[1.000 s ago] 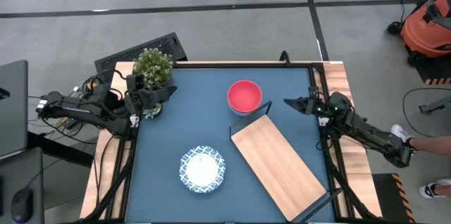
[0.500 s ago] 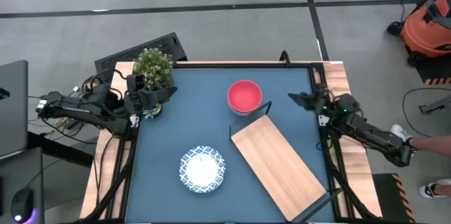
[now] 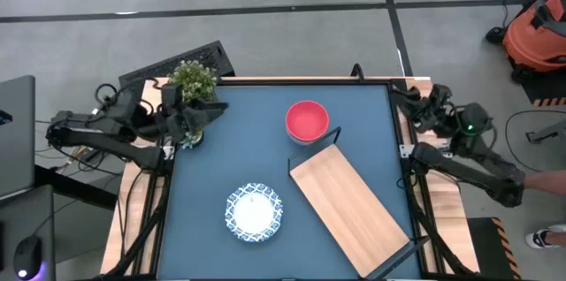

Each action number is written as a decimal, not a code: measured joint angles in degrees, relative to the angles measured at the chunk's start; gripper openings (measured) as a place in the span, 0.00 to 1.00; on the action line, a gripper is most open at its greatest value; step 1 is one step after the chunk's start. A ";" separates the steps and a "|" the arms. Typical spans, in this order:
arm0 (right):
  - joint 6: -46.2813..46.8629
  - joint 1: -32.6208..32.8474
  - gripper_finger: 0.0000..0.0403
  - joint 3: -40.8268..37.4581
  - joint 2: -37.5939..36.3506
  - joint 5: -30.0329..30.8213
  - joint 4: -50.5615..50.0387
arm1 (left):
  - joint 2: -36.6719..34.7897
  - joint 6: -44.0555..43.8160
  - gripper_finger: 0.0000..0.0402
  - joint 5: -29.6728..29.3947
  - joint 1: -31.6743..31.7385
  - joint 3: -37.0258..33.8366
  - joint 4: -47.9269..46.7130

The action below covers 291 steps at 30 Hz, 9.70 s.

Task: Place and stack bowls onto a shelf
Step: Put the orange bowl on the shelf, then put the green bowl on the shelf

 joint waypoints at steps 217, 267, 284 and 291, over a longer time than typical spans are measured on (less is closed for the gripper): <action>76.75 86.10 0.07 45.57 76.18 13.73 -81.29 | 18.48 0.92 0.59 21.25 -0.35 5.18 -11.20; 75.21 82.49 0.46 38.66 59.87 20.93 -77.29 | 25.91 23.74 0.59 23.79 18.66 5.29 -14.69; 75.45 82.38 0.46 38.66 60.37 21.49 -76.02 | 39.95 60.85 0.59 17.61 19.44 5.23 -11.25; 75.45 82.09 0.46 38.66 60.37 21.58 -76.09 | 45.58 67.11 0.59 19.19 19.41 8.89 -12.41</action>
